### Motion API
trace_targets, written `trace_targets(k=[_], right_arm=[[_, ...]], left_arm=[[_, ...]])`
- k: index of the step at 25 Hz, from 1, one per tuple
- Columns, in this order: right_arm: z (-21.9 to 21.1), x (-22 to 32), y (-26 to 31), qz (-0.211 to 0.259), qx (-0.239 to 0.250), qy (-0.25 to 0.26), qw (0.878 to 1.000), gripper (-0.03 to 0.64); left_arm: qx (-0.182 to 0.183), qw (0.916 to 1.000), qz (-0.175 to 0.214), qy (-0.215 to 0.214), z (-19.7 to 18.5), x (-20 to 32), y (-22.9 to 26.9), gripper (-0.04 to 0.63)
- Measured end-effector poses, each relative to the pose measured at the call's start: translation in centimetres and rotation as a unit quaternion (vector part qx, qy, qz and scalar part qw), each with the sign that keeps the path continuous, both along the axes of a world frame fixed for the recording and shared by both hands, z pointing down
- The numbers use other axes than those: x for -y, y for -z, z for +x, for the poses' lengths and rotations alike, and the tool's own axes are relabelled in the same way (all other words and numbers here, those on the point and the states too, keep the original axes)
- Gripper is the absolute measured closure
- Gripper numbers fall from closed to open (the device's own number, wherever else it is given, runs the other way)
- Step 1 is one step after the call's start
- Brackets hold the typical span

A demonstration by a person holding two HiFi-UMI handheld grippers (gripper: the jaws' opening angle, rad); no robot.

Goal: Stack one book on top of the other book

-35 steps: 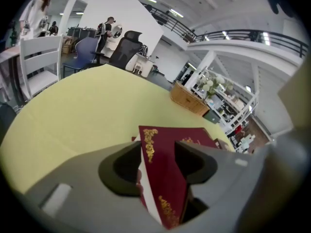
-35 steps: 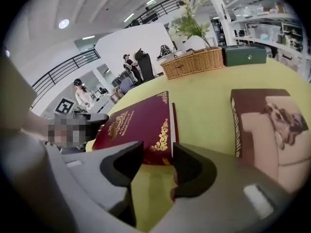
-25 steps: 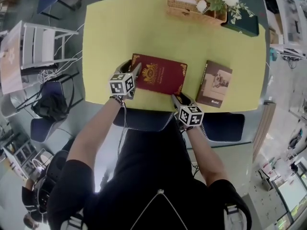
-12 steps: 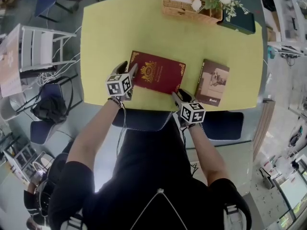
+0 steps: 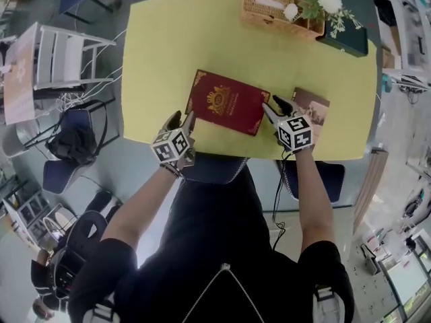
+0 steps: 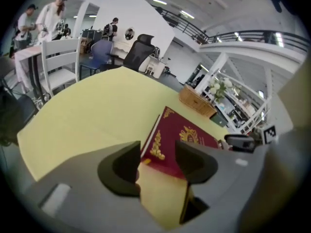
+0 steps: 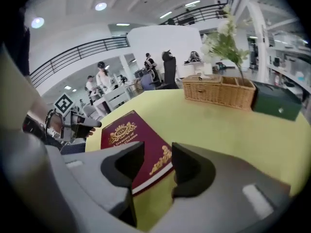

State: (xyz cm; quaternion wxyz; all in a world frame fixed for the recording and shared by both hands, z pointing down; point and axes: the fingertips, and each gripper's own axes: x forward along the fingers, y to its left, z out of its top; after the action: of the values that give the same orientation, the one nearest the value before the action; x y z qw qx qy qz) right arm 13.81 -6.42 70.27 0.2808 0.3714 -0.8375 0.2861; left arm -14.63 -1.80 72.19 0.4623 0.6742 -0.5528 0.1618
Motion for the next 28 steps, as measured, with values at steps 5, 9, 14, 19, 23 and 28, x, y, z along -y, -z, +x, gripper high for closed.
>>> trace_targets(k=[5, 9, 14, 19, 23, 28], right_arm=[[-2.5, 3.6, -1.4, -0.014, -0.038, 0.131, 0.991, 0.425], [-4.3, 4.0, -3.4, -0.065, -0.023, 0.187, 0.98, 0.413], [-5.1, 3.8, -4.6, -0.095, 0.003, 0.192, 0.977, 0.41], [-4.9, 2.9, -4.6, -0.106, 0.028, 0.164, 0.98, 0.424], [-4.6, 1.0, -4.5, -0.114, 0.034, 0.151, 0.981, 0.45], [-4.4, -1.6, -4.4, -0.116, 0.037, 0.124, 0.985, 0.479]], left_arm=[[-0.04, 0.9986, -0.034, -0.01, 3.3, -4.0, -0.8, 0.354], [-0.071, 0.9964, -0.044, -0.018, 5.9, -4.7, -1.7, 0.354], [-0.085, 0.9949, -0.049, -0.025, 7.3, -3.9, -2.5, 0.359], [-0.079, 0.9953, -0.045, -0.032, 6.6, -3.4, -2.7, 0.39], [-0.08, 0.9952, -0.039, -0.041, 6.1, -2.5, -2.7, 0.379], [-0.073, 0.9952, -0.026, -0.06, 5.9, -0.4, -2.6, 0.36]])
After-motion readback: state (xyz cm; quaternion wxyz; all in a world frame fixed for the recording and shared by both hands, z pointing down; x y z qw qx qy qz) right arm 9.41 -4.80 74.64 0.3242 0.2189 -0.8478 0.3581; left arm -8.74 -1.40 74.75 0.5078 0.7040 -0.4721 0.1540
